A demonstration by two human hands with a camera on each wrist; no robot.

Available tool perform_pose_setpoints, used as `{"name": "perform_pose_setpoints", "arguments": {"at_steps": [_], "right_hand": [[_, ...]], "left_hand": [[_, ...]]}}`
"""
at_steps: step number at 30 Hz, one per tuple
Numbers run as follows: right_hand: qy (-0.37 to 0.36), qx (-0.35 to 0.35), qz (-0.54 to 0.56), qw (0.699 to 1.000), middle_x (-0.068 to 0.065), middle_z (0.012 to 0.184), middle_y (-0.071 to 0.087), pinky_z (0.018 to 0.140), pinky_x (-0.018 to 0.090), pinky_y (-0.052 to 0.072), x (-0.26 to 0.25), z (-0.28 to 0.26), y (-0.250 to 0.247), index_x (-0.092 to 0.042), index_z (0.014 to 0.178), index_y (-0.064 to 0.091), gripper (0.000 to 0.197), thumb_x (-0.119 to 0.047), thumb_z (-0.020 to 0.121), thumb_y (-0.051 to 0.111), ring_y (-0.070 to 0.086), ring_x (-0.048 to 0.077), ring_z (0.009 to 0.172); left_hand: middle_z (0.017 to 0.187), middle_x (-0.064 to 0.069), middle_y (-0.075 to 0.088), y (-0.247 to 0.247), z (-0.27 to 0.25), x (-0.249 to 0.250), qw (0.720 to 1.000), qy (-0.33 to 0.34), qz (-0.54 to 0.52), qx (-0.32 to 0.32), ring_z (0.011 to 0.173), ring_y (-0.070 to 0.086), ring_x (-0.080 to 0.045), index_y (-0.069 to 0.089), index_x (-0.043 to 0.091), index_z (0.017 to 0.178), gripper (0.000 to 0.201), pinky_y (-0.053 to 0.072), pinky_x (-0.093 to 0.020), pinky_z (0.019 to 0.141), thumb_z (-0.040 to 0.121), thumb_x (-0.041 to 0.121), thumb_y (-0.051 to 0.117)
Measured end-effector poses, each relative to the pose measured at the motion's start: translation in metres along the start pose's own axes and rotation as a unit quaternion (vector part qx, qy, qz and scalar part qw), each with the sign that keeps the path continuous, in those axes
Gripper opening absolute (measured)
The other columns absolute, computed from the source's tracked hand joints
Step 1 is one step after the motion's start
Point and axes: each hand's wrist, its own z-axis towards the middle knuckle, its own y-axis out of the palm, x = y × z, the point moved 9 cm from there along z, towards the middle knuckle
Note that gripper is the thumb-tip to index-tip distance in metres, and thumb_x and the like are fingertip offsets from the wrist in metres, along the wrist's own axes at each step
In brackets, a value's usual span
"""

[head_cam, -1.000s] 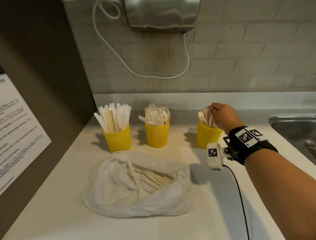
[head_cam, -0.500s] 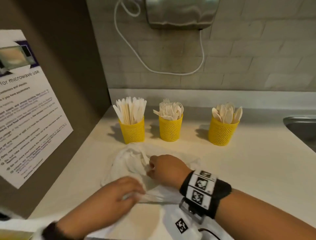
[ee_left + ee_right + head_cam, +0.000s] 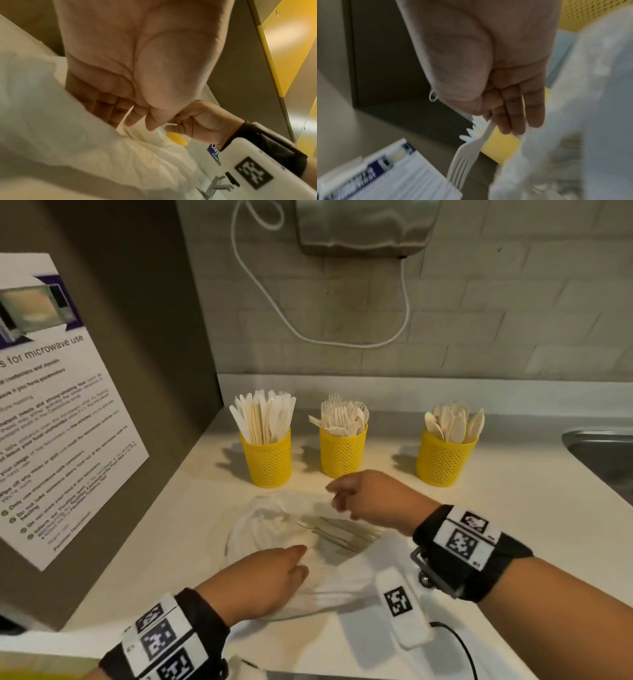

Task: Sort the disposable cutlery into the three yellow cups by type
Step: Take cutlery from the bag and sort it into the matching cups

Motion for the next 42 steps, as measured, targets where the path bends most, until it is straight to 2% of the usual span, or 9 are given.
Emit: {"name": "perform_pose_setpoints", "arguments": {"at_steps": [4, 8, 12, 15, 18, 23, 31, 36, 42], "right_hand": [[0.009, 0.079, -0.135, 0.988, 0.006, 0.112, 0.069, 0.085, 0.03, 0.048, -0.003, -0.009, -0.026, -0.018, 0.115, 0.067, 0.027, -0.022, 0.092, 0.054, 0.061, 0.024, 0.101], [0.021, 0.009, -0.284, 0.958, 0.008, 0.096, 0.067, 0.071, 0.031, 0.046, 0.003, -0.008, 0.017, -0.012, 0.1, 0.071, 0.03, -0.031, 0.092, 0.049, 0.057, 0.028, 0.084], [-0.017, -0.067, -0.297, 0.952, 0.01, 0.088, 0.053, 0.073, 0.03, 0.037, 0.013, 0.006, 0.067, -0.003, 0.107, 0.065, 0.029, -0.021, 0.091, 0.049, 0.051, 0.031, 0.095], [0.014, -0.022, -0.264, 0.964, 0.013, 0.124, 0.046, 0.093, 0.042, 0.044, 0.027, 0.017, 0.069, -0.01, 0.126, 0.048, 0.048, -0.035, 0.085, 0.058, 0.043, 0.033, 0.119], [0.088, -0.055, -0.249, 0.963, 0.01, 0.131, 0.045, 0.094, 0.043, 0.046, 0.048, 0.024, 0.068, -0.01, 0.132, 0.039, 0.077, -0.048, 0.073, 0.072, 0.05, 0.032, 0.116], [0.076, -0.103, -0.248, 0.96, 0.009, 0.12, 0.061, 0.083, 0.034, 0.047, 0.043, 0.022, 0.06, -0.009, 0.121, 0.054, 0.056, -0.039, 0.077, 0.072, 0.059, 0.028, 0.106], [0.035, -0.12, -0.247, 0.961, 0.006, 0.092, 0.05, 0.07, 0.034, 0.041, 0.039, 0.014, 0.069, -0.018, 0.1, 0.039, 0.026, -0.019, 0.085, 0.06, 0.047, 0.024, 0.082], [0.056, -0.089, -0.243, 0.964, 0.005, 0.11, 0.062, 0.08, 0.042, 0.051, 0.046, 0.015, 0.076, -0.026, 0.132, 0.035, 0.055, -0.023, 0.084, 0.061, 0.059, 0.029, 0.097], [0.1, -0.029, -0.201, 0.974, 0.005, 0.126, 0.052, 0.093, 0.046, 0.046, 0.045, 0.02, 0.065, -0.02, 0.129, 0.045, 0.051, -0.035, 0.081, 0.056, 0.049, 0.03, 0.116]], "left_hand": [[0.115, -0.007, 0.062, -0.006, 0.004, 0.012, 0.997, 0.025, 0.066, 0.038, 0.1, 0.055, -0.021, 0.055, 0.016, 0.122, 0.033, 0.04, -0.026, 0.078, 0.095, 0.018, 0.036], [0.089, -0.001, 0.054, -0.055, 0.005, -0.011, 0.98, -0.036, 0.071, 0.185, 0.086, 0.052, -0.02, 0.051, 0.025, 0.085, 0.004, 0.034, -0.028, 0.066, 0.085, 0.021, 0.052], [0.117, -0.003, 0.051, -0.065, 0.018, -0.041, 0.983, -0.086, 0.015, 0.163, 0.112, 0.05, -0.023, 0.058, 0.027, 0.115, 0.044, 0.043, -0.031, 0.092, 0.075, 0.038, 0.072], [0.141, -0.008, 0.037, -0.048, 0.032, -0.04, 0.99, -0.078, 0.02, 0.113, 0.128, 0.041, -0.028, 0.028, 0.023, 0.144, 0.095, 0.039, -0.037, 0.104, 0.066, 0.041, 0.08], [0.15, -0.013, 0.027, -0.037, 0.042, -0.048, 0.99, -0.112, 0.024, 0.08, 0.132, 0.037, -0.03, 0.001, 0.022, 0.15, 0.122, 0.038, -0.04, 0.105, 0.061, 0.043, 0.082], [0.153, -0.012, 0.021, -0.026, 0.051, -0.055, 0.986, -0.142, 0.091, 0.017, 0.132, 0.038, -0.031, -0.022, 0.03, 0.145, 0.13, 0.039, -0.047, 0.103, 0.063, 0.055, 0.076], [0.156, -0.003, 0.018, -0.025, 0.053, -0.06, 0.982, -0.144, 0.121, -0.025, 0.136, 0.032, -0.029, -0.027, 0.029, 0.143, 0.135, 0.034, -0.052, 0.106, 0.058, 0.063, 0.073], [0.158, -0.008, 0.008, -0.022, 0.052, -0.057, 0.981, -0.133, 0.134, -0.037, 0.141, 0.02, -0.032, -0.026, 0.024, 0.144, 0.133, 0.027, -0.049, 0.113, 0.064, 0.056, 0.075], [0.158, -0.005, 0.009, -0.021, 0.052, -0.059, 0.981, -0.115, 0.148, -0.043, 0.14, 0.019, -0.031, -0.023, 0.025, 0.145, 0.129, 0.028, -0.05, 0.111, 0.065, 0.05, 0.075]]}}
